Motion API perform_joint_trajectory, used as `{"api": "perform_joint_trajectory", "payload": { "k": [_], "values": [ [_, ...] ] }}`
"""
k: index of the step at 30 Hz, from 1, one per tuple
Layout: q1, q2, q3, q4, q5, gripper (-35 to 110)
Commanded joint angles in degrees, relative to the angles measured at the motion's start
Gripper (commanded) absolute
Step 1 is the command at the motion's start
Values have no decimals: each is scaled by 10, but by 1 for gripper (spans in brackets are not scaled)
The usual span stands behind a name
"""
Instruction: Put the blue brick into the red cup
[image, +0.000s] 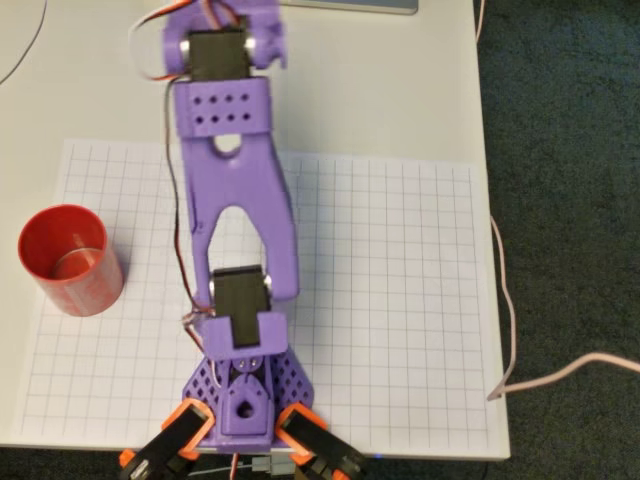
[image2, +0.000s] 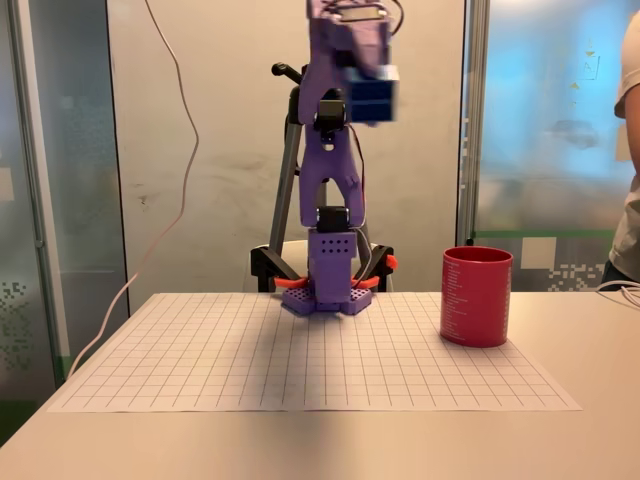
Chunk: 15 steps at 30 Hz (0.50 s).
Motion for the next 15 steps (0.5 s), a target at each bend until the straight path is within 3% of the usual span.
{"api": "perform_joint_trajectory", "payload": {
  "k": [1, 10, 15],
  "values": [
    [-137, 34, -39, 40, 33, 0],
    [-382, 5, -18, 153, 66, 0],
    [-468, 4, 62, 174, 92, 0]
  ]
}}
